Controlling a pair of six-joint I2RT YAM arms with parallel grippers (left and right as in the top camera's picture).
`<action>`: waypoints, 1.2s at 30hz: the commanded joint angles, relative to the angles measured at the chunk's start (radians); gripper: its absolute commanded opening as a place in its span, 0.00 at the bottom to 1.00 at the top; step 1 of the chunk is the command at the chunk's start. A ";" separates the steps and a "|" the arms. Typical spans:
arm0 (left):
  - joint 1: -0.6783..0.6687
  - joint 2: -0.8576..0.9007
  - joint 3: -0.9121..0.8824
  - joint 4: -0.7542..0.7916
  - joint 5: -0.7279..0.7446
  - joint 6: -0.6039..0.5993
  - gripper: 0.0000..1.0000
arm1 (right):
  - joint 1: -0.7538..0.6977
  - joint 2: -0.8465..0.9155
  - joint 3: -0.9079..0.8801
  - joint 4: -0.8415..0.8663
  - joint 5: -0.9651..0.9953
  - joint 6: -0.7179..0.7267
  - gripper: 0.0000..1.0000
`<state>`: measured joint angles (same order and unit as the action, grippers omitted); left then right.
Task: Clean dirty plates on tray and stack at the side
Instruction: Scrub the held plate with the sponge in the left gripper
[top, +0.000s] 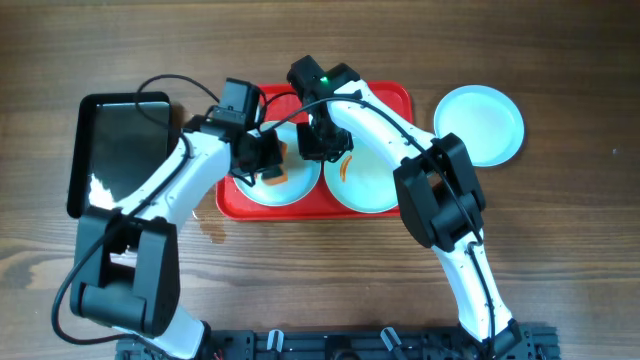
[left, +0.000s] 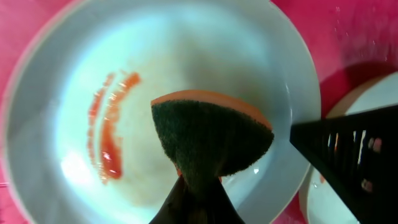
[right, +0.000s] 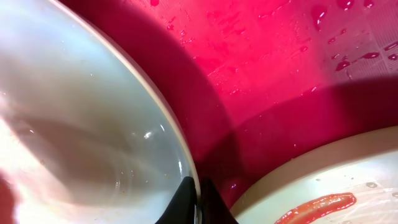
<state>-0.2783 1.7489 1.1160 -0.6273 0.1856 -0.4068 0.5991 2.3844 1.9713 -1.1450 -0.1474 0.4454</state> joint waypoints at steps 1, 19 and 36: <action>-0.047 0.008 -0.017 0.030 0.030 -0.019 0.04 | -0.001 -0.017 -0.013 0.003 0.051 0.010 0.04; -0.084 0.166 -0.019 0.017 -0.299 -0.020 0.04 | -0.001 -0.017 -0.013 -0.005 0.052 0.010 0.04; -0.088 0.134 0.040 -0.030 -0.799 -0.035 0.04 | -0.001 -0.017 -0.013 0.002 0.052 0.011 0.05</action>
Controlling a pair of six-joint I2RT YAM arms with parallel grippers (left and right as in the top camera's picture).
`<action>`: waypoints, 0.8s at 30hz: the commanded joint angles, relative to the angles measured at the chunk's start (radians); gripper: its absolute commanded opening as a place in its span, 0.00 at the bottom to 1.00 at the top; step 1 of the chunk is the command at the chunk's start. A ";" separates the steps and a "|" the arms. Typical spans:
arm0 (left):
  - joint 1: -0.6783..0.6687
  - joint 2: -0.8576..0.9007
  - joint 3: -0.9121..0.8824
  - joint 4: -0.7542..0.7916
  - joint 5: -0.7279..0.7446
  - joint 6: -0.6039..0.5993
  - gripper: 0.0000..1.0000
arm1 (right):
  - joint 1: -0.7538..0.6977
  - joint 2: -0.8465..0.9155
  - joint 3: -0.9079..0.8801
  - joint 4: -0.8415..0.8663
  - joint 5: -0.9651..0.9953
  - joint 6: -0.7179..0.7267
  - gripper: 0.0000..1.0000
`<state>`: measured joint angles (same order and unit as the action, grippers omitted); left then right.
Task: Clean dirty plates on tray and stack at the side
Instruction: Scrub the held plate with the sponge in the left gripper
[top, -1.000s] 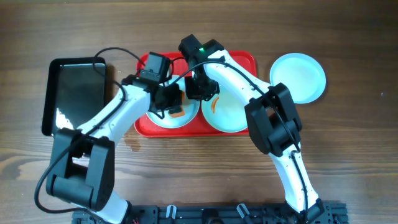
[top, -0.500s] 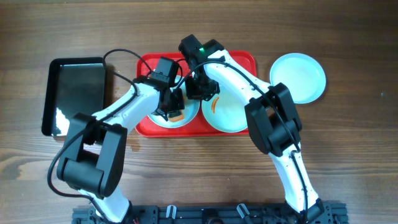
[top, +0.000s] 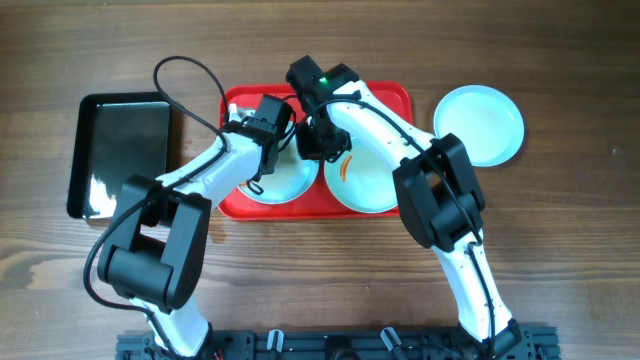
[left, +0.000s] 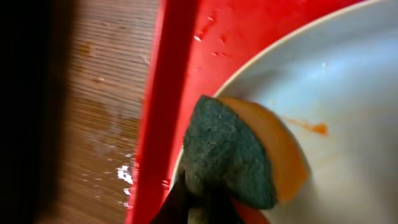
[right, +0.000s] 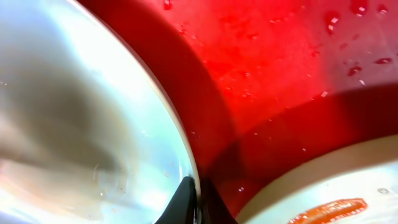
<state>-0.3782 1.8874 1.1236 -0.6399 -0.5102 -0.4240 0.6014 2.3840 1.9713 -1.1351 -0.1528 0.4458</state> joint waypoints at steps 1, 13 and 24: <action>0.010 -0.022 0.049 -0.019 -0.079 -0.039 0.04 | -0.003 -0.017 -0.013 -0.007 0.057 0.010 0.04; 0.013 -0.108 0.100 0.060 0.360 -0.082 0.04 | -0.003 -0.017 -0.013 -0.007 0.057 0.010 0.04; 0.014 0.087 0.100 0.136 0.519 -0.086 0.04 | -0.003 -0.017 -0.013 -0.007 0.057 0.010 0.05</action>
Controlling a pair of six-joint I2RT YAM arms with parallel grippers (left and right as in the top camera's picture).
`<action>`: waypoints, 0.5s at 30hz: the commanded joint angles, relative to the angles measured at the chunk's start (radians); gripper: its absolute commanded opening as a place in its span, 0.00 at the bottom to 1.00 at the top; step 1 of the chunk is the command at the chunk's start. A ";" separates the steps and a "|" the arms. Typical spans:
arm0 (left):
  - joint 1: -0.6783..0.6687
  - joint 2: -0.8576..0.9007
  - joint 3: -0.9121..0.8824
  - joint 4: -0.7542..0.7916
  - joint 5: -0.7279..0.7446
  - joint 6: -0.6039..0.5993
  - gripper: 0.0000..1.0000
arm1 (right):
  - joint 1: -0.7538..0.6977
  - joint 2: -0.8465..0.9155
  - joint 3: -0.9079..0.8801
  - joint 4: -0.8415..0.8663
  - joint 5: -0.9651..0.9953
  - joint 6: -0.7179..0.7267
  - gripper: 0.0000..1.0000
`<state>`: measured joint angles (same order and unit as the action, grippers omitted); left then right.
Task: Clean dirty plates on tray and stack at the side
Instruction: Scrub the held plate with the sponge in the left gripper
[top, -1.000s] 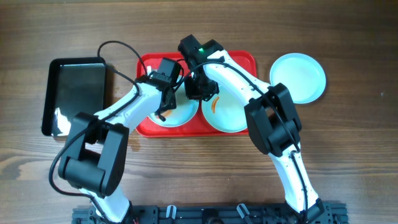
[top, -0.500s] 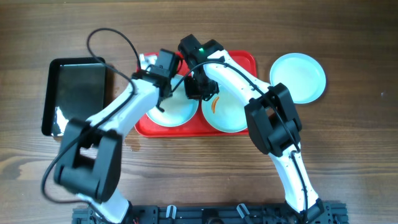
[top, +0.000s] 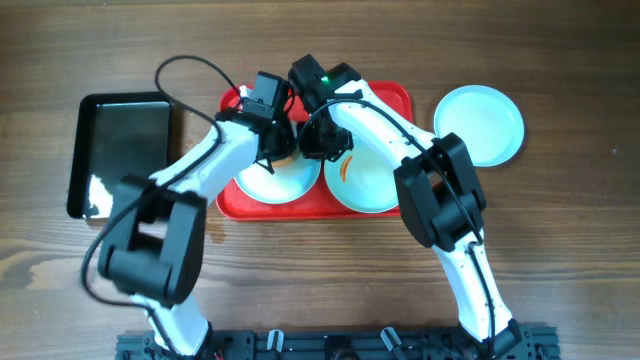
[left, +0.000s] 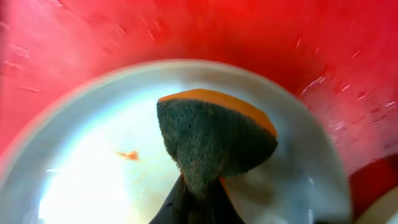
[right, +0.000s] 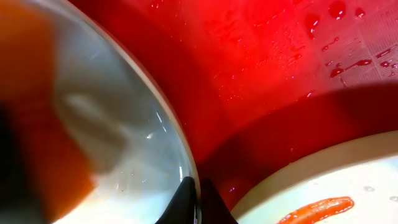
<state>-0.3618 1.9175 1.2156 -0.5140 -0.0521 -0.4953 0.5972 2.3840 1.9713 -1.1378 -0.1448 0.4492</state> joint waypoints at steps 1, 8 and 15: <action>-0.001 0.065 0.008 0.009 0.056 -0.014 0.04 | 0.001 -0.017 -0.013 -0.004 0.049 0.007 0.04; 0.018 0.082 0.008 -0.110 -0.253 -0.014 0.04 | 0.001 -0.017 -0.013 -0.008 0.049 0.006 0.04; 0.038 0.077 0.009 -0.289 -0.607 -0.014 0.04 | 0.001 -0.017 -0.013 -0.010 0.049 0.007 0.04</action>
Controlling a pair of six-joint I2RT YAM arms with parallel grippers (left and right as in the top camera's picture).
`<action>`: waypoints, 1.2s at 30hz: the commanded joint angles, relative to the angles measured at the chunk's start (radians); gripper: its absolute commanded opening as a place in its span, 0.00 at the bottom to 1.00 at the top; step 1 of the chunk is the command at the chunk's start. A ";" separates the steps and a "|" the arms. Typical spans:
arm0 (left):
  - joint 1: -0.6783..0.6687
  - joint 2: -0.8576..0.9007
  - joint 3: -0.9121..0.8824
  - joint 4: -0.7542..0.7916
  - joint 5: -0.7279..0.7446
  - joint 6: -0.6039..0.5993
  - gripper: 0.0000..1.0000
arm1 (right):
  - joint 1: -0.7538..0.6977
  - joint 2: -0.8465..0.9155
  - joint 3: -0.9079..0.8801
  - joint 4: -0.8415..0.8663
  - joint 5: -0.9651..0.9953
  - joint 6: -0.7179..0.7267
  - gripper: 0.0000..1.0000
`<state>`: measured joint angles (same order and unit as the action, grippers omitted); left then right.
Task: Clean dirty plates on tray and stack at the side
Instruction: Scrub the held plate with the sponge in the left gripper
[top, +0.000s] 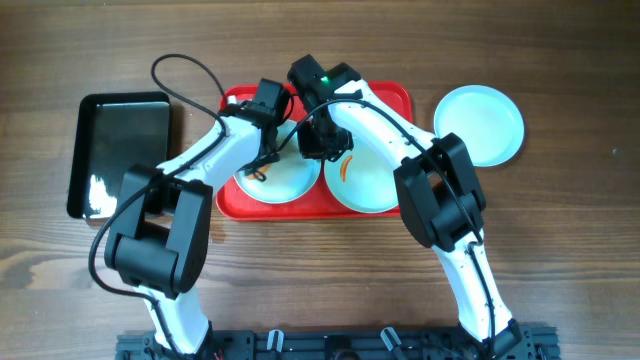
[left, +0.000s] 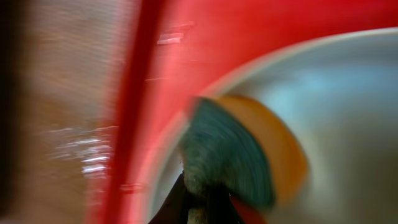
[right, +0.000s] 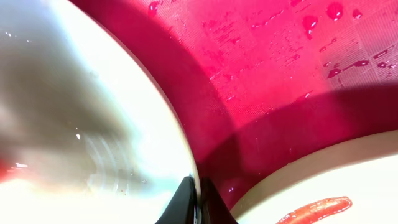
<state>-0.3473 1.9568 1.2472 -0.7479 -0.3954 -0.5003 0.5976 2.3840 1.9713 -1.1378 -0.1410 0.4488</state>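
Observation:
A red tray (top: 395, 100) carries two white plates. My left gripper (left: 199, 194) is shut on a green and orange sponge (left: 236, 149), which lies blurred on the left plate (top: 290, 180) at its left edge, next to the tray rim (left: 134, 124). My right gripper (right: 198, 186) is shut on that plate's right rim (right: 184, 146). The right plate (top: 375, 185) bears an orange-red sauce streak (right: 320, 208). Whether sauce is left on the left plate cannot be told through the blur.
A clean white plate (top: 480, 122) lies on the wooden table to the right of the tray. A black tray (top: 120, 150) sits at the left. Water drops dot the red tray floor (right: 298, 56). Both arms cross over the tray's back half.
The sponge was over the middle of the left plate, beside a small orange fleck. It is now at the plate's left edge by the tray rim. The right gripper has not moved.
At first the left plate bore red sauce streaks, with the sponge held over it. Then the sponge was at the left edge and only a small dab showed. Later it was mid-plate, and now at the left edge again. The right gripper has pinched the rim throughout.

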 joint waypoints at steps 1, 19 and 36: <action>0.023 0.030 -0.018 -0.073 -0.283 -0.010 0.04 | 0.000 -0.017 -0.013 -0.010 0.045 0.007 0.04; 0.023 -0.094 0.073 0.002 0.398 -0.032 0.04 | 0.000 -0.017 -0.013 -0.018 0.045 0.025 0.04; 0.026 0.056 0.073 -0.216 0.136 0.078 0.04 | 0.000 -0.017 -0.013 -0.028 0.055 0.026 0.04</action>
<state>-0.3191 1.9770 1.3304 -0.8848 -0.0254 -0.4717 0.5995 2.3837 1.9713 -1.1599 -0.1448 0.4675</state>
